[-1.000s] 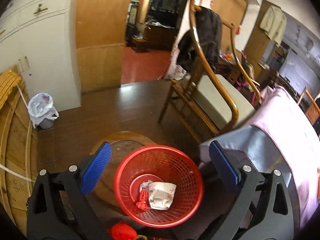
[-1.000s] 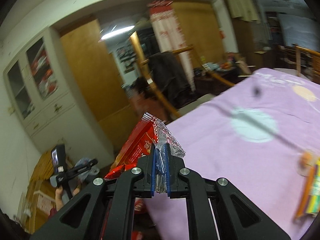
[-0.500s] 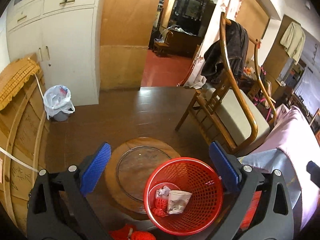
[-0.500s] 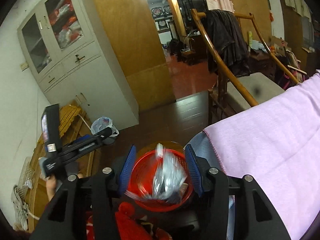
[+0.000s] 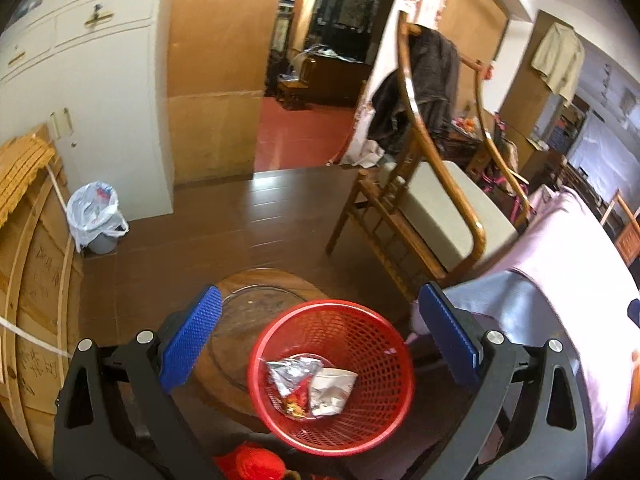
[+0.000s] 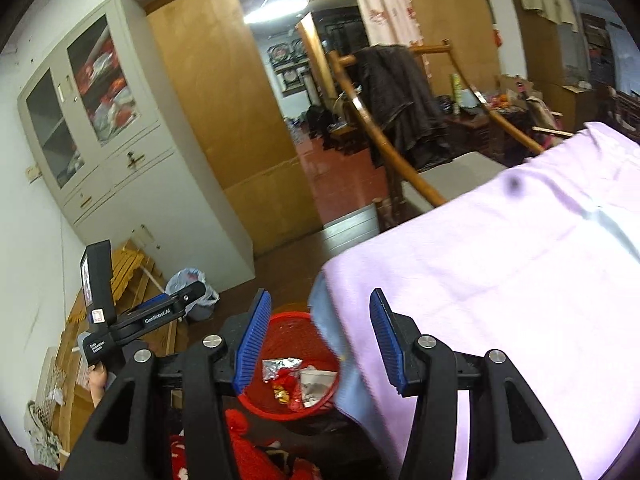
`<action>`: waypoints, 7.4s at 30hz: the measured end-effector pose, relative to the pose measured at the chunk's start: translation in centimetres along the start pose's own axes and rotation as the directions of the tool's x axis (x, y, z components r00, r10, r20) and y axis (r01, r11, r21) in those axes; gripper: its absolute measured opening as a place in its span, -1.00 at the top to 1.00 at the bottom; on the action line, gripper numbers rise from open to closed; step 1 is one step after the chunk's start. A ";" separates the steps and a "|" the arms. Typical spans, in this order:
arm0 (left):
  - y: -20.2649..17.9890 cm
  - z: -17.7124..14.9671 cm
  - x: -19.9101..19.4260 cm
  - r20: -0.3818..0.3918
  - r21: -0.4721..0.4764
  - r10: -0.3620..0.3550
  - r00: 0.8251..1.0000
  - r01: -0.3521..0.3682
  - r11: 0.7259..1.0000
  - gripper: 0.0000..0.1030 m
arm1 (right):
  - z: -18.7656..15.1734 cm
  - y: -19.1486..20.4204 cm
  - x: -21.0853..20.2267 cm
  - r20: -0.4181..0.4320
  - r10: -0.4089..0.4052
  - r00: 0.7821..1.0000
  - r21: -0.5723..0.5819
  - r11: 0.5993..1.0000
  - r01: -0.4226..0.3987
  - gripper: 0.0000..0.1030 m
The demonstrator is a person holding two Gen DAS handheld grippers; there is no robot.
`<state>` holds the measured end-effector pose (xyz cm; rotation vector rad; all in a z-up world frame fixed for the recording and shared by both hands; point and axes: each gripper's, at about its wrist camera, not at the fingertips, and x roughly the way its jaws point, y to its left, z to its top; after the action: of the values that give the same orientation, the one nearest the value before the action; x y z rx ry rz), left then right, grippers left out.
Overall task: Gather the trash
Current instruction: 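Drop the paper cup and red snack bag into the red wastebasket, then return both grippers to the table above the remaining trash, then grasp the orange medicine box with the left gripper while the right gripper grasps the green tea carton, then carry the box and carton to the red wastebasket and release the box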
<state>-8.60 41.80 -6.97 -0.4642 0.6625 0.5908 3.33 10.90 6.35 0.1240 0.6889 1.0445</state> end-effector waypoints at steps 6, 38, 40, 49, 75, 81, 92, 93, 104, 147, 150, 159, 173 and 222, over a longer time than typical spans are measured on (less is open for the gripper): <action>-4.7 -0.7 -1.7 0.005 0.089 -0.051 0.999 0.051 0.995 -0.85 | -0.8 -3.5 -4.8 0.077 -0.047 0.996 0.043 0.998 0.043 -0.10; -51.6 -17.9 -8.2 -0.487 0.601 -0.471 0.735 0.674 0.430 -0.87 | -14.7 -33.9 -33.0 0.177 -0.598 0.782 0.588 0.701 0.403 -0.67; -54.1 -19.3 -7.5 -0.516 0.607 -0.449 0.730 0.681 0.409 -0.87 | -14.7 -33.4 -33.0 0.175 -0.615 0.769 0.580 0.695 0.424 -0.70; -51.7 -17.2 -3.2 -0.586 0.499 -0.434 0.684 0.727 0.471 -0.04 | -14.4 -31.5 -32.6 0.179 -0.610 0.772 0.550 0.713 0.435 -0.71; -52.4 -19.7 -3.9 -0.387 0.856 -0.331 0.861 0.469 0.219 -0.75 | -15.2 -32.2 -32.8 0.176 -0.558 0.811 0.607 0.710 0.357 -0.74; -54.1 -18.7 -2.4 -0.491 0.769 -0.350 0.798 0.586 0.255 -0.47 | -15.2 -32.4 -32.7 0.161 -0.574 0.803 0.605 0.700 0.379 -0.74; -46.0 -14.6 -4.7 -0.478 0.667 -0.427 0.768 0.633 0.393 -0.35 | -15.2 -32.2 -32.5 0.155 -0.569 0.808 0.601 0.703 0.379 -0.74; -45.6 -14.7 -4.9 -0.482 0.667 -0.422 0.768 0.634 0.391 -0.37 | -15.2 -32.2 -32.5 0.154 -0.567 0.809 0.600 0.704 0.379 -0.74; -47.6 -18.1 -6.4 -0.546 0.678 -0.396 0.739 0.667 0.309 -0.84 | -15.3 -32.4 -32.6 0.156 -0.564 0.811 0.612 0.699 0.369 -0.74; -46.1 -14.2 -3.8 -0.510 0.460 -0.545 0.665 0.747 0.481 -0.27 | -17.5 -26.6 -29.8 0.147 -0.288 0.946 0.552 0.818 0.163 -0.54; -45.7 -14.0 -4.2 -0.492 0.471 -0.560 0.666 0.745 0.472 -0.27 | -17.0 -25.8 -28.1 0.097 -0.285 0.954 0.547 0.815 0.188 -0.53; -44.2 -13.7 -5.4 -0.448 0.505 -0.566 0.692 0.718 0.478 -0.27 | -16.9 -28.1 -24.7 0.049 -0.296 0.954 0.652 0.733 0.194 0.38; -35.6 -7.7 -7.8 -0.306 0.459 -0.595 0.743 0.663 0.591 -0.27 | -14.5 -23.7 -27.9 0.211 -0.301 0.930 0.527 0.837 0.151 0.53; 4.6 0.5 0.8 0.002 -0.039 -0.014 1.000 0.014 0.999 -0.84 | 0.5 6.6 7.6 -0.255 0.160 0.954 0.004 0.986 -0.164 -0.13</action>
<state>-10.83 45.83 -8.12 -0.5047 0.6469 0.5915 1.08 20.67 5.92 0.0317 0.9136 1.2370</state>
